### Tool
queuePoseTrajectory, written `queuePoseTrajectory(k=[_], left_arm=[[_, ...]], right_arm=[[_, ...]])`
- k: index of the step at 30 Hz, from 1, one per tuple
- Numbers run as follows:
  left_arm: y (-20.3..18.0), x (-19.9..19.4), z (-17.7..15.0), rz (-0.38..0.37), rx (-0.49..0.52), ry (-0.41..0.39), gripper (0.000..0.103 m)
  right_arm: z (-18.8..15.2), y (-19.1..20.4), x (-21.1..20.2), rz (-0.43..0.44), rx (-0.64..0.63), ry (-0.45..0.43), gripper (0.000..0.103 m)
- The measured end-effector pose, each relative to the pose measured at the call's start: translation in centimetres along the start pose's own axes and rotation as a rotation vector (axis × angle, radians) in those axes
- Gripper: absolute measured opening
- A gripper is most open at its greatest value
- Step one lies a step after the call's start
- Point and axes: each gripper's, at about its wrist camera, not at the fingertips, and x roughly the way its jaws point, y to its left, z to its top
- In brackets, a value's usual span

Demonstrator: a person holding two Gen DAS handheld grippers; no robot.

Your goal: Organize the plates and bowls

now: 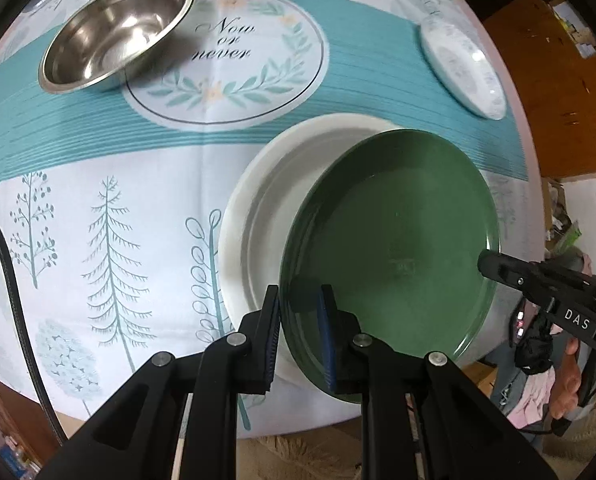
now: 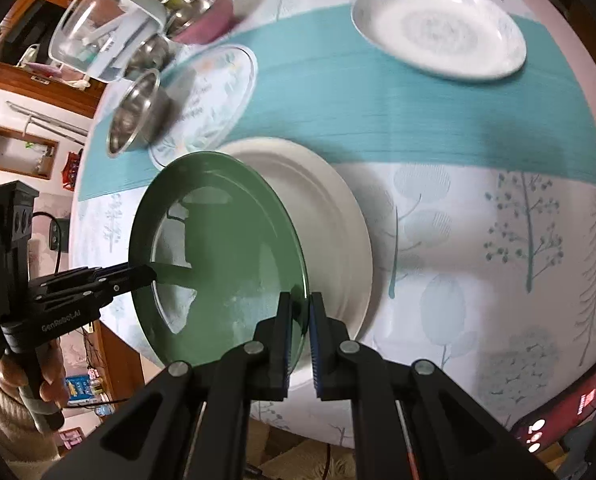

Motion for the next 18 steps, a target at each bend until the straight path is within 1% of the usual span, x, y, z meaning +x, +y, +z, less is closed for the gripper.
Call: queuePoseTrajectory(k=[5, 10, 13, 14, 18], left_arm=[[0.9, 1.6, 0.2, -0.005, -0.038, 0.006, 0.015], [1.5, 2.1, 0.1, -0.012, -0.052, 0.008, 0.015], [1.3, 2.2, 0.1, 0.000, -0.045, 0.000, 0.015], [1.2, 2.4, 0.6, 0.006, -0.044, 0.001, 0.015], [0.9, 3.2, 0.9, 0.009, -0.033, 0.014, 0.015]], right_arm=[[0.1, -0.7, 1.7, 0.007, 0.031, 0.021, 0.008], [0.4, -0.9, 2.4, 0.003, 0.036, 0.026, 0.008], [0.6, -0.7, 2.9, -0.016, 0.026, 0.024, 0.008], [0.8, -0.6, 3.1, -0.020, 0.024, 0.025, 0.008], [0.8, -0.5, 3.3, -0.063, 0.009, 0.025, 0.009]])
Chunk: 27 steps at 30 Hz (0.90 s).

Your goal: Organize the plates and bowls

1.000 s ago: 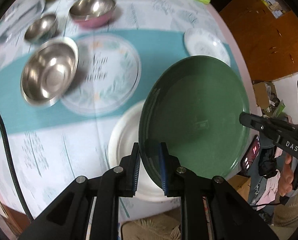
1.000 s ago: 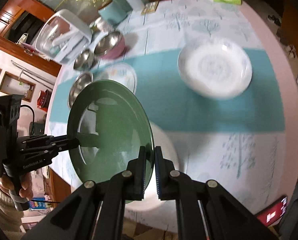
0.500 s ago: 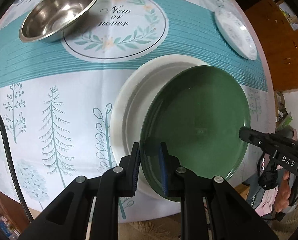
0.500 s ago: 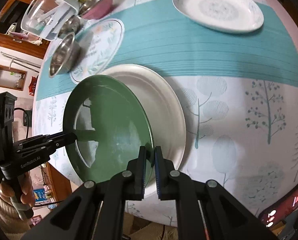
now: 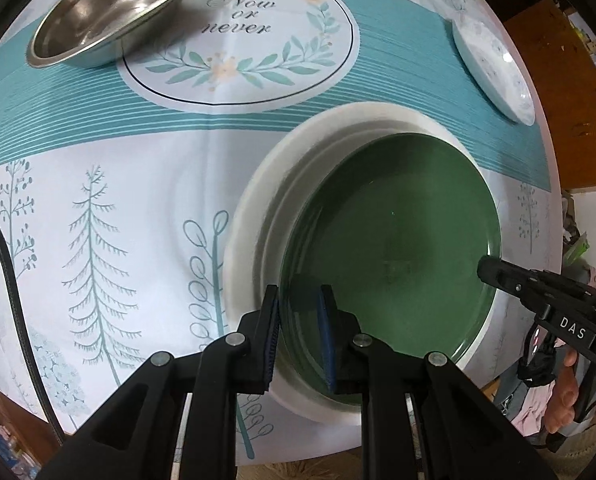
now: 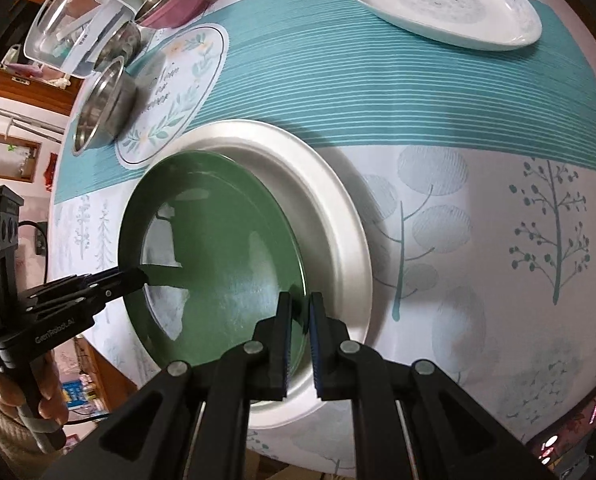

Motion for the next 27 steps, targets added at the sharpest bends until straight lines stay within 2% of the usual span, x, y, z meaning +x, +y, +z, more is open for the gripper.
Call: queuePoseTrajectory(k=[4, 7, 9, 14, 18, 21, 23, 27], left_arm=[[-0.6, 0.5, 0.1, 0.023, 0.036, -0.006, 0.016], [-1.0, 0.6, 0.3, 0.021, 0.044, -0.009, 0.021], [-1.4, 0.7, 0.3, 0.010, 0.045, -0.010, 0.029], [-1.3, 0.2, 0.1, -0.005, 0.067, -0.010, 0.039], [-1.4, -0.8, 0.2, -0.004, 0.079, -0.046, 0.055], [-2.2, -1.9, 0.3, 0.041, 0.102, -0.097, 0.067], [-2.5, -2.6, 0.3, 0.060, 0.117, -0.122, 0.068], [-3.1, -4.1, 0.3, 0.071, 0.130, -0.156, 0.069]], right_arm=[[0.0, 0.0, 0.1, -0.026, -0.013, -0.006, 0.010], [0.0, 0.2, 0.0, -0.038, -0.025, -0.010, 0.012], [-0.1, 0.6, 0.1, -0.058, -0.045, -0.014, 0.012], [-0.3, 1.5, 0.1, -0.108, -0.091, -0.029, 0.014], [-0.6, 2.0, -0.2, -0.133, -0.116, -0.052, 0.020], [-0.7, 2.5, -1.1, -0.170, -0.138, -0.103, 0.030], [-0.8, 2.7, -1.8, -0.193, -0.150, -0.131, 0.037], [-1.4, 3.3, -3.0, -0.218, -0.178, -0.177, 0.038]])
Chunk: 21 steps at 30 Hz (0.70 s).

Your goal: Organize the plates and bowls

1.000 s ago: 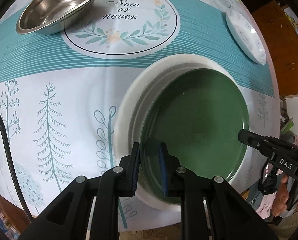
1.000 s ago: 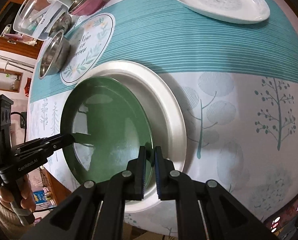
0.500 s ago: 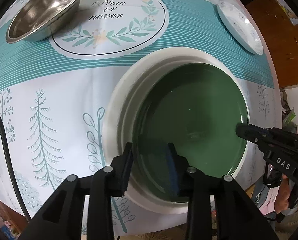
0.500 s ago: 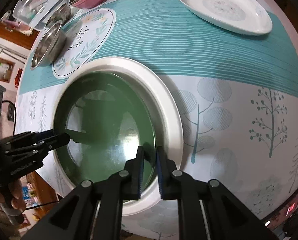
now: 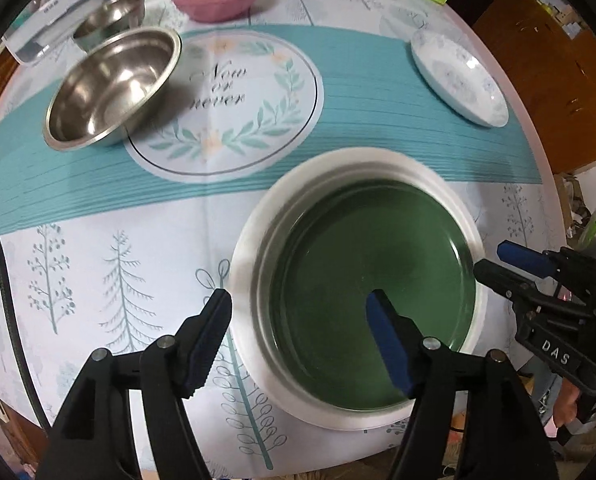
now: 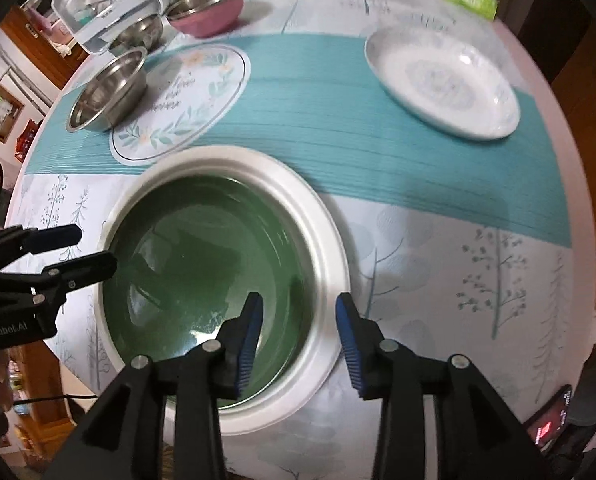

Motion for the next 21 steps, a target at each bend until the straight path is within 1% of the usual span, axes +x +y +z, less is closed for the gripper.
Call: queuePoseTrajectory(k=[1, 5, 7, 8, 10, 13, 16, 18, 21], left_arm=[[0.3, -0.5, 0.1, 0.000, 0.005, -0.007, 0.070], [-0.7, -2.2, -0.5, -0.005, 0.046, -0.052, 0.072], [-1.2, -3.6, -0.5, -0.043, 0.075, -0.089, 0.075], [-1.2, -4.5, -0.7, -0.060, 0.085, -0.105, 0.079], [-2.0, -6.3, -0.6, -0.082, 0.108, -0.158, 0.080], [-3.1, -9.1, 0.1, -0.104, 0.136, -0.230, 0.080], [-3.9, -11.3, 1.2, -0.104, 0.151, -0.289, 0.082], [-4.6, -12.9, 2.1, -0.117, 0.163, -0.327, 0.087], [-5.8, -15.2, 3.7, -0.112, 0.196, -0.390, 0.088]], right_arm=[[-0.1, 0.1, -0.3, 0.004, -0.002, -0.006, 0.038], [-0.7, 0.6, -1.6, 0.037, -0.002, -0.022, 0.038], [-0.9, 1.3, -2.3, 0.045, -0.004, -0.039, 0.038], [-1.0, 1.5, -2.9, 0.049, -0.005, -0.053, 0.038], [-1.1, 1.7, -4.1, 0.060, -0.007, -0.084, 0.038], [-0.8, 1.7, -6.1, 0.061, -0.005, -0.132, 0.038], [-0.6, 1.2, -8.6, 0.056, 0.007, -0.192, 0.038], [-0.4, 0.6, -10.1, 0.052, 0.020, -0.232, 0.039], [0.2, -0.7, -12.5, 0.046, 0.053, -0.289, 0.045]])
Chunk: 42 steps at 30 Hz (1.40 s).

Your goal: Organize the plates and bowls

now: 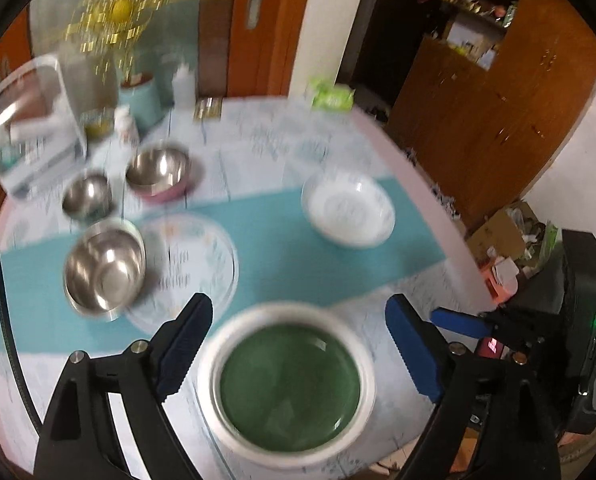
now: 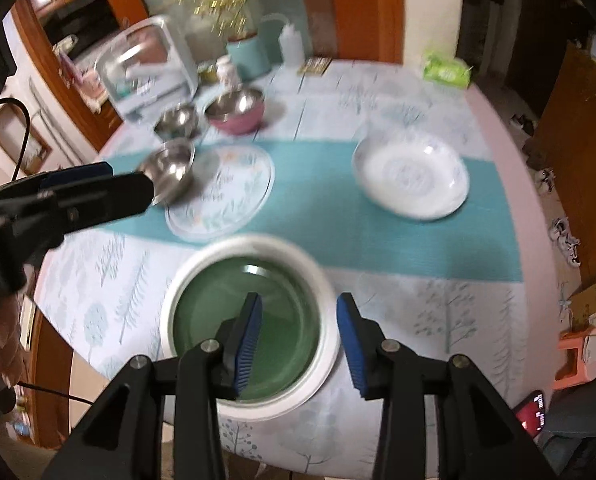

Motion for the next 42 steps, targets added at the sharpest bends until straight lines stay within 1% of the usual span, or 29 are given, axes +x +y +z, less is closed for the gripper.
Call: queuePoseTrajectory(k=[2, 3, 5, 7, 10, 15, 18, 22, 25, 28, 31, 37, 42], left_arm=[[-0.9, -0.9, 2.0, 0.008, 0.035, -0.041, 0.090], [-1.2, -1.2, 2.8, 0.007, 0.044, -0.057, 0.093], [-1.7, -1.5, 4.7, -0.007, 0.051, -0.090, 0.096], [-2.0, -1.5, 6.2, -0.027, 0.046, -0.115, 0.097], [-2.6, -0.6, 8.2, -0.043, 0.047, -0.122, 0.097], [-3.4, 1.5, 10.6, -0.042, 0.067, -0.140, 0.097], [-3.9, 3.7, 12.0, -0.028, 0.083, -0.135, 0.097], [-4.6, 7.8, 13.3, 0.000, 0.118, -0.100, 0.097], [-4.8, 11.3, 13.8, 0.008, 0.140, -0.059, 0.097], [-4.6, 15.1, 14.2, 0.015, 0.141, -0.003, 0.097], [-3.7, 19.3, 14.4, 0.010, 0.126, 0.073, 0.097], [-2.3, 26.2, 14.0, 0.009, 0.108, 0.196, 0.096], [-1.5, 30.3, 13.2, -0.020, 0.082, 0.286, 0.095]], right_arm=[[0.9, -1.0, -1.3, -0.016, 0.024, -0.043, 0.049], [1.3, -1.4, -2.0, -0.025, 0.035, -0.062, 0.050], [2.4, -2.6, -3.3, -0.050, 0.055, -0.104, 0.052], [3.0, -3.6, -4.2, -0.069, 0.076, -0.130, 0.052], [3.9, -5.4, -4.9, -0.095, 0.117, -0.156, 0.056], [5.4, -8.2, -4.8, -0.154, 0.178, -0.169, 0.056], [6.2, -10.0, -4.1, -0.185, 0.219, -0.177, 0.056], [7.0, -12.3, -2.5, -0.214, 0.269, -0.169, 0.056], [7.8, -14.3, -0.7, -0.203, 0.325, -0.155, 0.056], [8.6, -16.1, 1.3, -0.188, 0.374, -0.138, 0.056], [9.3, -17.3, 3.2, -0.174, 0.400, -0.116, 0.056], [10.2, -19.7, 8.6, -0.147, 0.451, -0.022, 0.056], [10.1, -21.2, 12.8, -0.127, 0.485, 0.058, 0.056]])
